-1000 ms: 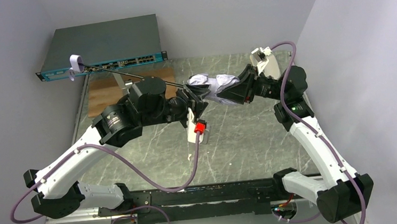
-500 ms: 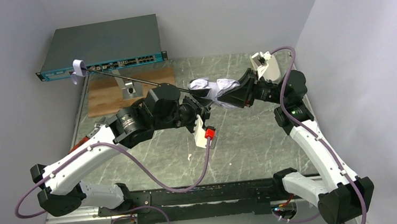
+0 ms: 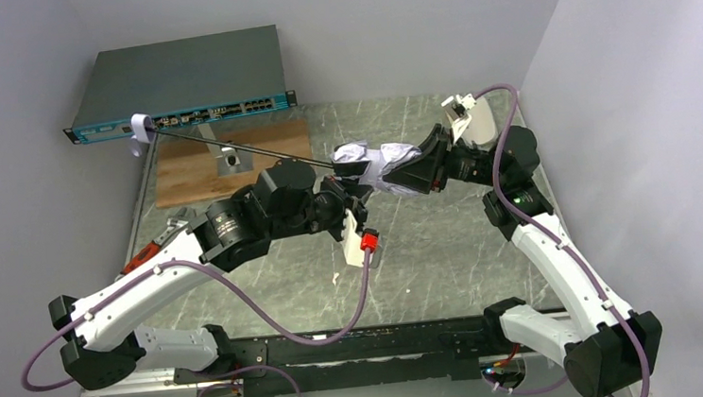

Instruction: Open the umbrella

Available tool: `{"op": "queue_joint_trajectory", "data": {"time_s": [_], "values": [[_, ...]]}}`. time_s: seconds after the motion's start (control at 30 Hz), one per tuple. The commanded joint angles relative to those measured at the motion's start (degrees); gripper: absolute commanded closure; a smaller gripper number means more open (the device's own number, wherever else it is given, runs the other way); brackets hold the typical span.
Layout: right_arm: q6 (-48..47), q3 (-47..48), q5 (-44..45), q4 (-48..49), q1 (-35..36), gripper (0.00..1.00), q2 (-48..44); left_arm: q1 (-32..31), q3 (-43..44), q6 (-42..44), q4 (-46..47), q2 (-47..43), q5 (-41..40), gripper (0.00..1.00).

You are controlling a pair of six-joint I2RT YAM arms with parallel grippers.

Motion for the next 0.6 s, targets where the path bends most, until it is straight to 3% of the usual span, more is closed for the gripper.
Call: {"op": "queue_joint_trajectory", "data": {"time_s": [0.0,0.2,0.4,0.5,0.57], "values": [[1.35,2.25,-0.35,7.6,0.58,1.0,-2.19,0.39,-1.52,-3.07,-6.56,-0.93,-1.04,1.0],[3.89,4.67,-0.66,10.7,0.5,1.0,-1.06,0.58,-9.4,-4.38,-9.44,-4.03,0.77,1.0],[4.16,3.99,-1.27,10.17,0.56,1.0,-1.9,3.66,-12.62,-12.66,-9.2,-5.51,2.21,0.98],[2.52,4.22,-0.29,8.47,0.51,1.0,-1.95,6.11,-9.4,-19.13,-10.47,-7.08,8.81,0.44],[1.12,5.17,1.81,6.78,0.46,1.0,-1.58,7.92,-6.8,-22.53,-13.41,-8.04,15.33,0.33]]}}
